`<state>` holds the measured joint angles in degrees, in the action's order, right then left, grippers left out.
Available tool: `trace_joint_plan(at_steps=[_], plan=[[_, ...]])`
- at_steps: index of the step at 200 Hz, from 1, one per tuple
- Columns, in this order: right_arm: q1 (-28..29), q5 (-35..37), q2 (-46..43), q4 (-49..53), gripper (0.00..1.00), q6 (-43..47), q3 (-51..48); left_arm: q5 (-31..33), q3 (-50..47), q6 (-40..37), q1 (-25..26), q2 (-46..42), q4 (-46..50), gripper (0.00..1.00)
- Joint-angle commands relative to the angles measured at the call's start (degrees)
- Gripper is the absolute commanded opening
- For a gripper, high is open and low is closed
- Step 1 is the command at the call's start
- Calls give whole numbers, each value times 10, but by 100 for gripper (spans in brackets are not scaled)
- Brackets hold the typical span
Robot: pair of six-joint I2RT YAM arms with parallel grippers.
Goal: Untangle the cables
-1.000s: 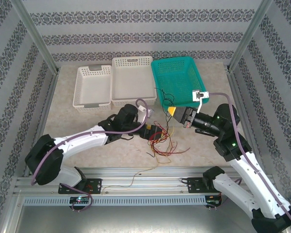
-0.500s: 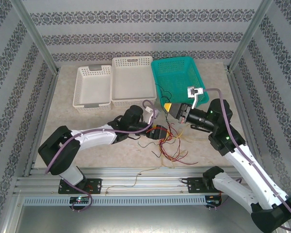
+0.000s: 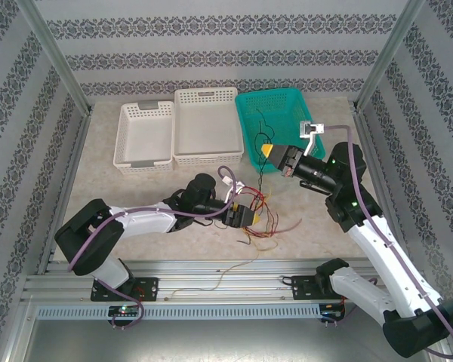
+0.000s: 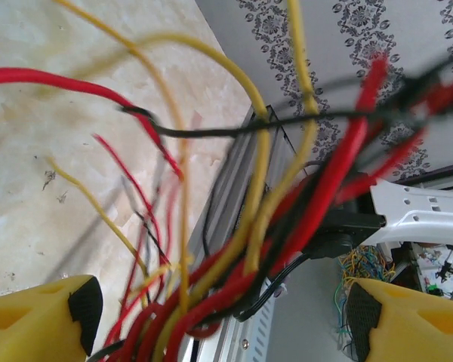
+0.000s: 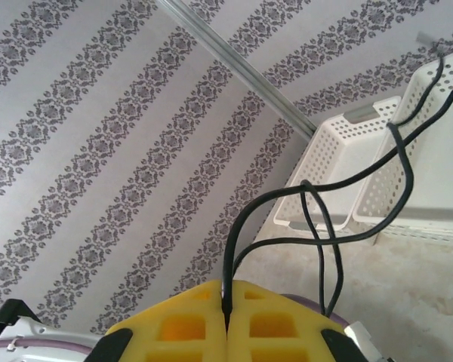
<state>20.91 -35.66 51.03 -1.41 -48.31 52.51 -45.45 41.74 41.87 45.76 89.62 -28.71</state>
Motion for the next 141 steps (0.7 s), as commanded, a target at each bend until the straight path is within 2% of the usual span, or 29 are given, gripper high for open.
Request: trace_joint_plan(at_steps=[1, 19, 63, 85, 97, 141], plan=[[13, -22, 2, -47, 0, -12, 16, -11, 14, -32, 8, 6, -11, 81], [21, -29, 2, -51, 0, -12, 12, 1, 29, -48, 8, 10, 13, 71], [21, -22, -14, -28, 0, 0, 9, 15, 42, -66, 7, 5, 36, 29], [19, -21, -16, -21, 0, 0, 9, 19, 34, -64, 7, 0, 28, 13], [17, -19, -16, -19, 0, -1, 8, 22, 30, -64, 7, -4, 26, 0], [-22, 8, -19, 21, 0, -2, -4, 49, 7, -75, 7, -34, 31, 0]])
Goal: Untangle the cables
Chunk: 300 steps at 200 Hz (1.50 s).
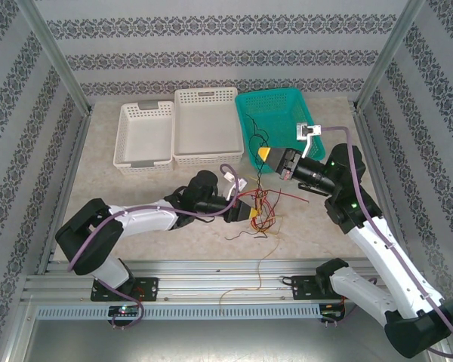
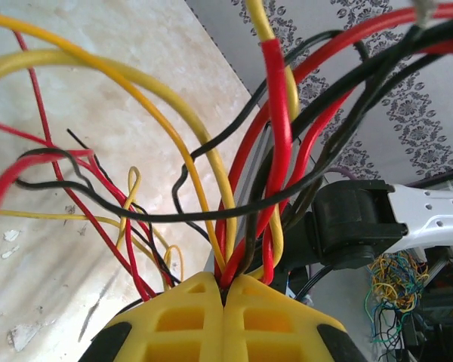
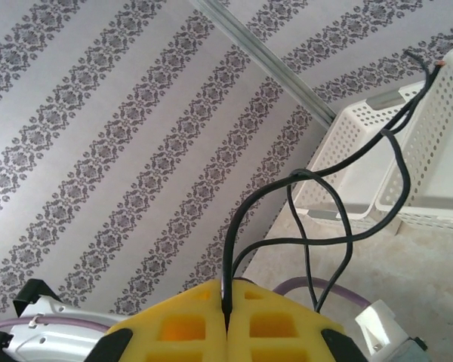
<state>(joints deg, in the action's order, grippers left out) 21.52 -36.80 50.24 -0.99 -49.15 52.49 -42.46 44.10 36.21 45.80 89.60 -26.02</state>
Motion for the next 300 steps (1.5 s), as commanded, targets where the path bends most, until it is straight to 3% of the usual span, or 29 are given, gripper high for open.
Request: trace_joint_plan(at_steps=[1, 8, 25, 32, 52, 74, 105, 126, 139, 178, 197, 251, 300], plan=[[-30, 21, -11, 20, 0, 7, -4, 21, -17, -19, 6, -34, 4, 0], [-47, 26, -11, 41, 1, 8, -5, 29, -21, -23, 6, -42, 10, 0], [-82, 15, -15, 79, 47, 24, -10, 44, -29, -26, 1, -60, 20, 0], [-90, 12, -22, 97, 59, 39, -11, 50, -35, -23, -1, -68, 21, 0], [-93, 22, -59, 143, 75, 86, -19, 64, -42, -14, -4, -88, 26, 0], [-93, 24, -106, 163, 83, 98, -49, 86, -34, 8, -4, -98, 45, 0], [-50, -1, -163, 143, 77, 85, -109, 126, -19, 49, -4, -110, 75, 0], [25, 32, -181, 126, 63, 85, -161, 147, -8, 61, -4, -117, 100, 0], [70, 59, -177, 118, 56, 89, -185, 149, -4, 69, -4, -120, 104, 0], [187, 211, -125, 98, 56, 113, -222, 144, -10, 100, 1, -131, 86, 0], [196, 247, -92, 58, 56, 98, -243, 144, -14, 102, 8, -134, 80, 0], [198, 293, -37, -11, 40, 75, -251, 143, -22, 107, 34, -136, 61, 0], [199, 289, -31, -38, 29, 71, -253, 138, -30, 111, 43, -139, 42, 0]])
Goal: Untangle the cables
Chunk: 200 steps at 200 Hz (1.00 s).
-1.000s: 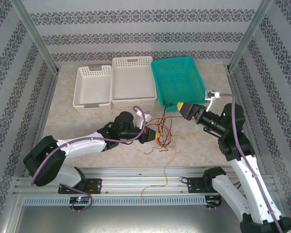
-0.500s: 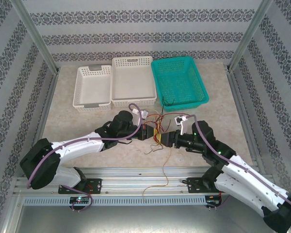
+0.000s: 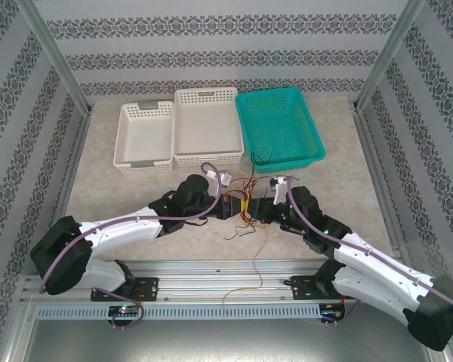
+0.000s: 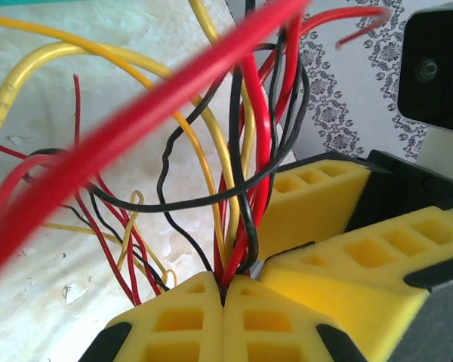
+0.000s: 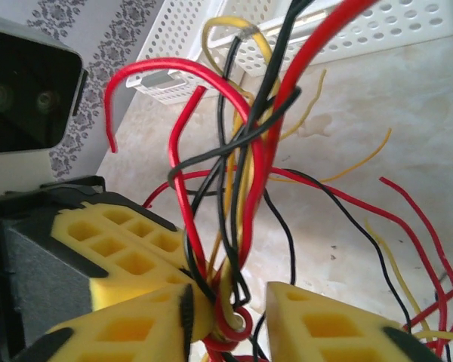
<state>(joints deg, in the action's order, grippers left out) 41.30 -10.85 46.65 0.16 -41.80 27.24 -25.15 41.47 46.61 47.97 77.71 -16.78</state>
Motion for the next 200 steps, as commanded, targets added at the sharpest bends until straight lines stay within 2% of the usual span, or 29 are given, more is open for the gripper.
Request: trace_joint_plan(at_steps=[1, 13, 29, 43, 70, 106, 127, 165, 178, 191, 200], plan=[[1, 29, 5, -50, 29, -3, -2, -35, -4, 7, 21, -20, -51, 0], [1, 25, 8, -65, 27, -9, -11, -37, -5, 10, 22, -21, -60, 0], [2, 19, 10, -67, 10, -9, -12, -41, -9, 14, 24, -23, -71, 0], [2, 23, 3, -74, 0, -11, -19, -47, -13, 19, 26, -27, -83, 0], [2, 50, -27, -43, 0, 3, -14, -44, -20, 15, 27, -52, -71, 0], [-8, 124, -110, 34, 0, 13, -18, -16, -27, -27, 26, -133, 29, 0], [-33, 128, -147, 77, 0, 15, -18, 7, -29, -51, 21, -182, 96, 0], [-96, 135, -209, 149, 0, 6, -18, 13, -26, -81, -10, -257, 204, 0], [-120, 122, -223, 163, 0, 3, -14, 13, -20, -94, -23, -277, 242, 0], [-135, 61, -224, 118, 0, -5, -23, 13, -22, -94, -29, -286, 250, 0], [-134, -14, -210, 55, 0, -19, -35, 5, -24, -91, -29, -282, 240, 0]])
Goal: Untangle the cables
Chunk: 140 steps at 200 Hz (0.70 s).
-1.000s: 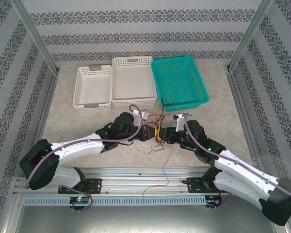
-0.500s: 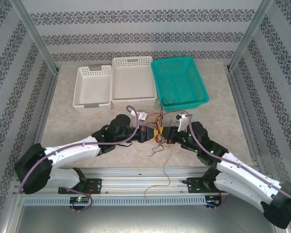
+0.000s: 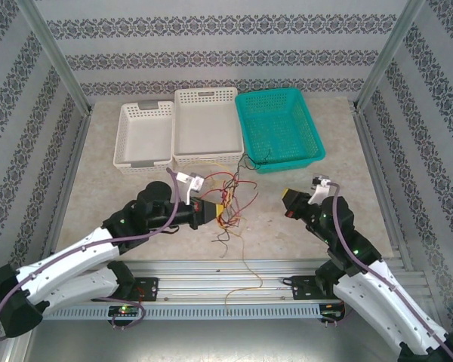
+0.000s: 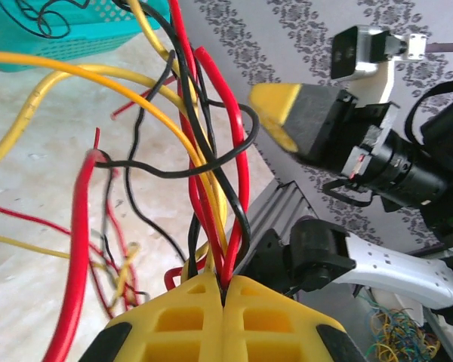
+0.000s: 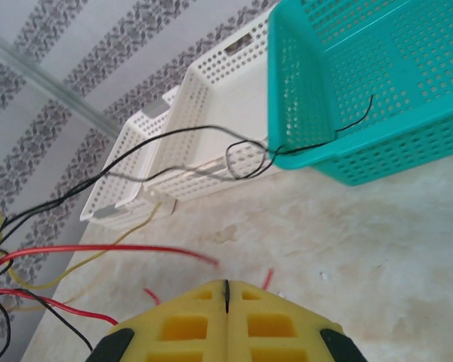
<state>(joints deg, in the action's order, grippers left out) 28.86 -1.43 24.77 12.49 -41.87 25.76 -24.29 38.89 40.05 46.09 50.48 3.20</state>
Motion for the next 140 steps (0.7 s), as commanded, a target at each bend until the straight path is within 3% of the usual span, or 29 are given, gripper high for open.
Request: trace_joint_plan(at_steps=[1, 17, 41, 63, 107, 140], plan=[[-9, -116, 12, -77, 0, -19, -22, -5, 2, -25, -10, -8, 39, 0], [10, -181, 63, -169, 1, -48, -33, -22, 0, -11, -10, 12, 7, 0], [76, -193, 139, -208, 38, -26, -9, -36, -4, 8, -9, 38, -47, 0], [117, -169, 182, -253, 53, -28, -4, -41, 0, 15, -7, 54, -77, 0], [146, -184, 262, -363, 57, -56, -13, -46, -1, 30, -3, 75, -120, 0], [164, -162, 264, -395, 58, -51, -21, -47, -6, 32, 3, 86, -129, 0]])
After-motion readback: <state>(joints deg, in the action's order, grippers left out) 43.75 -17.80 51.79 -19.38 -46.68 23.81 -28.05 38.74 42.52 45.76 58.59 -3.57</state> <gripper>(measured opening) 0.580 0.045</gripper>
